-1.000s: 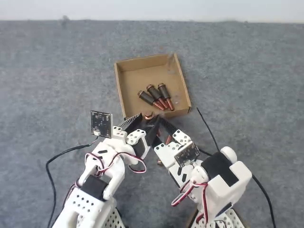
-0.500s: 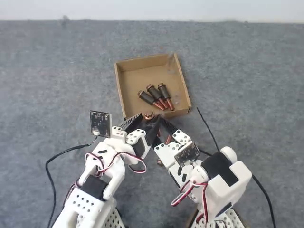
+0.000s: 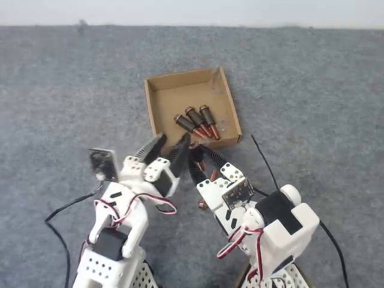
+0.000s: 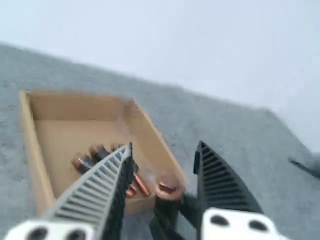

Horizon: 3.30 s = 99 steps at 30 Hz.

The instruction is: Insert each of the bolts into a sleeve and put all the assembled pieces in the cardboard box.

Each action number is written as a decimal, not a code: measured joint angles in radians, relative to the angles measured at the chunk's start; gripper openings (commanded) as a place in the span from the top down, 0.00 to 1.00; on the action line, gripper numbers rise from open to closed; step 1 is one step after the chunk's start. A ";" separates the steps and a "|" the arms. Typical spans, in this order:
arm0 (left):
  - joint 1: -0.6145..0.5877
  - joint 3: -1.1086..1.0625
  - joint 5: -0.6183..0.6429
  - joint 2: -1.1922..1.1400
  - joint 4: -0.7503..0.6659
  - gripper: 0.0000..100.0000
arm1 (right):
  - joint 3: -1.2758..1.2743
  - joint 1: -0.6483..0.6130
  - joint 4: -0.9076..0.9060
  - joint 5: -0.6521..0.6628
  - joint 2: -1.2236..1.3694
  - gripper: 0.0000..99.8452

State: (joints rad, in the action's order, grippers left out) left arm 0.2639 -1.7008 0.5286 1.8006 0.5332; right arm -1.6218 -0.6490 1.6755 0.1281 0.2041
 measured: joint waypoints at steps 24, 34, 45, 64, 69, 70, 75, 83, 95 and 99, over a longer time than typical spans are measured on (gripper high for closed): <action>-0.522 0.000 -0.305 0.000 0.381 0.99 | 0.000 0.089 0.008 0.000 0.000 0.99; -0.540 0.000 -0.476 0.000 0.529 0.99 | 0.078 0.144 0.021 0.000 -0.066 0.99; -0.540 0.000 -0.476 0.000 0.529 0.99 | 0.339 0.235 -0.568 0.000 -0.215 0.99; -0.540 0.000 -0.476 0.000 0.529 0.99 | 0.861 0.285 -1.679 0.000 -0.215 0.99; -0.540 0.000 -0.476 0.000 0.529 0.99 | 1.049 0.285 -1.873 0.000 -0.149 0.99; -0.540 0.000 -0.477 0.000 0.529 0.99 | 1.091 0.285 -1.913 0.000 -0.112 0.99; -0.540 0.000 -0.477 0.000 0.529 0.99 | 1.298 0.287 -2.079 0.000 0.058 0.98; -0.540 0.000 -0.477 0.000 0.529 0.99 | 1.556 0.284 -2.334 0.017 0.192 0.82; -0.540 0.000 -0.477 0.000 0.529 0.99 | 1.699 0.284 -2.530 0.023 0.198 0.98; -0.540 0.000 -0.477 0.000 0.529 0.99 | 1.699 0.253 -2.677 0.023 0.121 0.98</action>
State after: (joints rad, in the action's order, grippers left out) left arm -0.2762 -1.7008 0.0514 1.8006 1.0625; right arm 0.0767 -0.3959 -1.0019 0.1511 0.3253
